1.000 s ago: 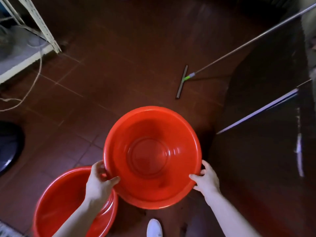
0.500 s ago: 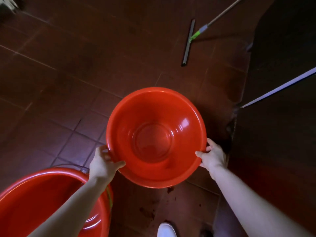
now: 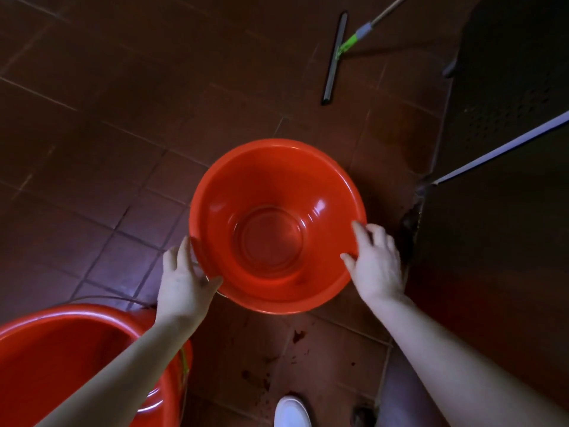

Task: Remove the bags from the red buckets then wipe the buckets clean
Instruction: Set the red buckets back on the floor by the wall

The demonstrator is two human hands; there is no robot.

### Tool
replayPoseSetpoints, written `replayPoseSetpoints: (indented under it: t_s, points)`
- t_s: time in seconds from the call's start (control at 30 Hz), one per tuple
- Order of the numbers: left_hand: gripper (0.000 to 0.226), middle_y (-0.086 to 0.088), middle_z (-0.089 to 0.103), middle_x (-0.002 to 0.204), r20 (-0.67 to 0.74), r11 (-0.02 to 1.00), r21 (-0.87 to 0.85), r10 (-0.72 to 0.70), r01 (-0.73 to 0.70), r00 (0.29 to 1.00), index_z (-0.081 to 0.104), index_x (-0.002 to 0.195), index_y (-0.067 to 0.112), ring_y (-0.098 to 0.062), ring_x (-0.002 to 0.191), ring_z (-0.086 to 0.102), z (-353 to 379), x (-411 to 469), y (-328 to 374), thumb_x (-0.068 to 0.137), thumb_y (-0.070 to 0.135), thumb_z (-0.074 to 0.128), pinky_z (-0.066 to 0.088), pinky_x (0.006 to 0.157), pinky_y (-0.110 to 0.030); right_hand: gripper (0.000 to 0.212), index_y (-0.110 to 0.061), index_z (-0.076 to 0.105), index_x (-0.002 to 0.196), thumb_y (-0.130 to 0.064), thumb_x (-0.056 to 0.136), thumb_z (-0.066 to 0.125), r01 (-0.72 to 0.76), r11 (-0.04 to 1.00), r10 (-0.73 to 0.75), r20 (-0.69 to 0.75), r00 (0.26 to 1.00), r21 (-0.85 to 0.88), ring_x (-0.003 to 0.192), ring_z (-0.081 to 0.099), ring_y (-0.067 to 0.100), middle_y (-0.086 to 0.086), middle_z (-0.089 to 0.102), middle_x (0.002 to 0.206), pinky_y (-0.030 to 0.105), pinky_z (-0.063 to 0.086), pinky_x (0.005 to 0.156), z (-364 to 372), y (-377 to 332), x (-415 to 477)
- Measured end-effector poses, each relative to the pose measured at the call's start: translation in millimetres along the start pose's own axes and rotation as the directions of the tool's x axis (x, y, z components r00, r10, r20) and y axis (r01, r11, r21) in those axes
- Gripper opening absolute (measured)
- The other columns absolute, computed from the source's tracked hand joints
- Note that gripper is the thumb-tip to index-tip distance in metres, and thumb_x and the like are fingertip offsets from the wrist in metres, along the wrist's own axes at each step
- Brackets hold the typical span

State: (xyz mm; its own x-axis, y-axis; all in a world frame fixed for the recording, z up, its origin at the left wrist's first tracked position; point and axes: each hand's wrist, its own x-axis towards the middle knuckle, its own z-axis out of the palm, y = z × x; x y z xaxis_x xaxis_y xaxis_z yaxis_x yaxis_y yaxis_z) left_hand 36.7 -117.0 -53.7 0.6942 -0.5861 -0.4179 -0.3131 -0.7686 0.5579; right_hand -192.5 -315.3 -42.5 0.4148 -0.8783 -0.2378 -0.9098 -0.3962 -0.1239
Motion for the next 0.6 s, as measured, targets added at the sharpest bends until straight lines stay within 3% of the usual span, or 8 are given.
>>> replayPoseSetpoints:
  t_s: [0.1, 0.17, 0.27, 0.37, 0.47, 0.6]
  points:
    - [0.082, -0.014, 0.038, 0.145, 0.005, 0.967, 0.155, 0.203, -0.201, 0.979, 0.036, 0.146, 0.009, -0.033, 0.129, 0.044, -5, -23, 1, 0.077, 0.015, 0.079, 0.043, 0.105, -0.046, 0.038, -0.022, 0.059, 0.127, -0.037, 0.092, 0.055, 0.444, 0.889, -0.426, 0.147, 0.892, -0.117, 0.124, 0.046, 0.028, 0.004, 0.05, 0.133, 0.04, 0.034, 0.108, -4, -8, -17]
    - [0.084, -0.012, 0.025, 0.156, 0.126, 0.949, 0.224, 0.197, -0.221, 0.972, 0.031, 0.15, 0.01, -0.03, 0.141, 0.032, -6, -33, -1, 0.08, 0.017, 0.076, 0.034, 0.114, -0.042, 0.036, -0.021, 0.063, 0.12, -0.041, 0.095, 0.046, 0.569, 0.813, -0.508, 0.326, 0.797, -0.123, 0.124, 0.045, 0.027, 0.003, 0.053, 0.129, 0.039, 0.025, 0.114, 1, -11, -26]
    - [0.095, -0.007, -0.008, 0.163, 0.254, 0.926, 0.293, 0.165, -0.238, 0.953, 0.008, 0.155, 0.014, -0.02, 0.15, 0.002, -2, -39, -3, 0.085, 0.034, 0.069, 0.01, 0.12, -0.03, 0.04, -0.023, 0.058, 0.127, -0.044, 0.099, 0.039, 0.565, 0.816, -0.481, 0.405, 0.778, -0.117, 0.124, 0.044, 0.023, 0.0, 0.053, 0.128, 0.037, 0.019, 0.117, 4, 0, -31]
    - [0.098, -0.007, -0.024, 0.158, 0.303, 0.895, 0.356, 0.16, -0.268, 0.939, -0.007, 0.155, 0.017, -0.019, 0.15, -0.007, 1, -40, -2, 0.089, 0.046, 0.06, -0.001, 0.119, -0.028, 0.041, -0.025, 0.055, 0.131, -0.043, 0.099, 0.038, 0.564, 0.82, -0.492, 0.389, 0.779, -0.092, 0.127, 0.042, 0.021, -0.001, 0.052, 0.129, 0.035, 0.015, 0.119, 2, 14, -28]
    - [0.097, -0.005, -0.035, 0.15, 0.355, 0.852, 0.415, 0.171, -0.319, 0.919, -0.015, 0.153, 0.019, -0.019, 0.149, -0.012, 9, -43, 4, 0.092, 0.049, 0.054, -0.001, 0.122, -0.032, 0.041, -0.025, 0.053, 0.134, -0.042, 0.1, 0.039, 0.549, 0.831, -0.481, 0.382, 0.789, -0.089, 0.132, 0.039, 0.018, -0.002, 0.05, 0.135, 0.033, 0.013, 0.12, 0, 33, -28]
    - [0.094, -0.006, -0.033, 0.154, 0.395, 0.817, 0.439, 0.199, -0.374, 0.897, -0.015, 0.153, 0.02, -0.017, 0.148, -0.015, 29, -47, 27, 0.092, 0.052, 0.05, 0.003, 0.122, -0.036, 0.041, -0.028, 0.053, 0.135, -0.043, 0.1, 0.038, 0.486, 0.866, -0.414, 0.378, 0.828, -0.118, 0.133, 0.038, 0.015, -0.005, 0.049, 0.136, 0.029, 0.019, 0.118, -3, 68, -33]
